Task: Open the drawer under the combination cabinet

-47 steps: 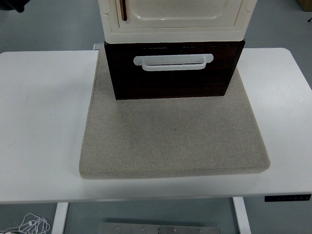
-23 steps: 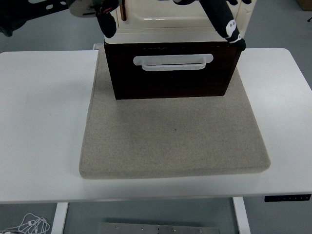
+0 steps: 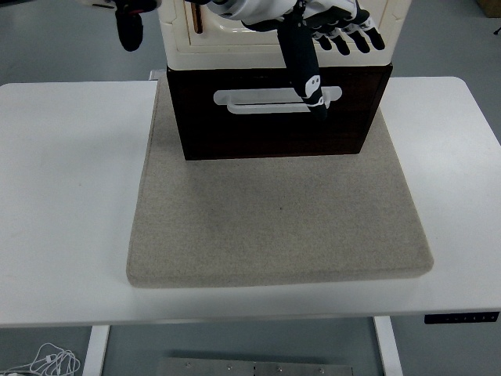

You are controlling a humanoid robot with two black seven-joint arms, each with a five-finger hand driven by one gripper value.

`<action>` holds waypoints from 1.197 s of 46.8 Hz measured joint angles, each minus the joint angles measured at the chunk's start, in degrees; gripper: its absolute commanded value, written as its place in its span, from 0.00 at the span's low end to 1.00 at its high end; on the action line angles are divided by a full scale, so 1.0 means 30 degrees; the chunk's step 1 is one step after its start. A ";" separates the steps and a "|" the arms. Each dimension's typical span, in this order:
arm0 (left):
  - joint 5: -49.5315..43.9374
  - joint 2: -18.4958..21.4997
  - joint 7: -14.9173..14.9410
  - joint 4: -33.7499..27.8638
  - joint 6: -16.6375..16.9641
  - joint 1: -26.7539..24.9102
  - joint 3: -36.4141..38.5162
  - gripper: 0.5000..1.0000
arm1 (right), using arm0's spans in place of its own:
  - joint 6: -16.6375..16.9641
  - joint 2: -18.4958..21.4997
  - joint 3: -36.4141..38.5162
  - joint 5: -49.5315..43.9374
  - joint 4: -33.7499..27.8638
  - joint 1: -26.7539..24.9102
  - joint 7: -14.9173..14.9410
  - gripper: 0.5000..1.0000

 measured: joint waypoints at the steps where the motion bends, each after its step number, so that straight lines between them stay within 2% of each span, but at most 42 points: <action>1: -0.0026 -0.0026 0.0053 -0.0005 -0.0056 -0.0050 0.0231 1.00 | 0.0000 0.0000 0.0000 0.0000 0.0000 0.0000 0.0001 0.85; 4: -0.0277 -0.0058 0.0324 -0.0014 -0.0113 -0.0075 0.0530 1.00 | -0.0001 0.0000 0.0000 0.0002 -0.0001 -0.0005 -0.0001 0.85; 12: -0.2107 -0.0122 0.1998 -0.0014 -0.0115 -0.0073 0.1054 1.00 | -0.0004 0.0000 0.0000 0.0001 -0.0004 0.0001 0.0004 0.85; 28: -0.3867 -0.0258 0.3422 -0.0015 0.0442 0.0311 0.1218 1.00 | -0.0001 0.0000 0.0000 -0.0008 -0.0004 -0.0003 0.0001 0.85; 33: -0.3959 -0.0638 0.3499 -0.0014 0.1124 0.0745 0.1221 1.00 | -0.0004 0.0000 0.0000 -0.0008 -0.0004 -0.0002 0.0001 0.85; 39: -0.3967 -0.0880 0.3507 0.0037 0.2665 0.1473 0.1222 1.00 | -0.0007 0.0000 0.0000 -0.0009 -0.0004 -0.0003 0.0003 0.85; 56: -0.3943 -0.1161 0.3477 0.0931 0.2953 0.2326 0.1221 1.00 | 0.0000 0.0000 0.0000 -0.0003 -0.0003 0.0001 0.0011 0.85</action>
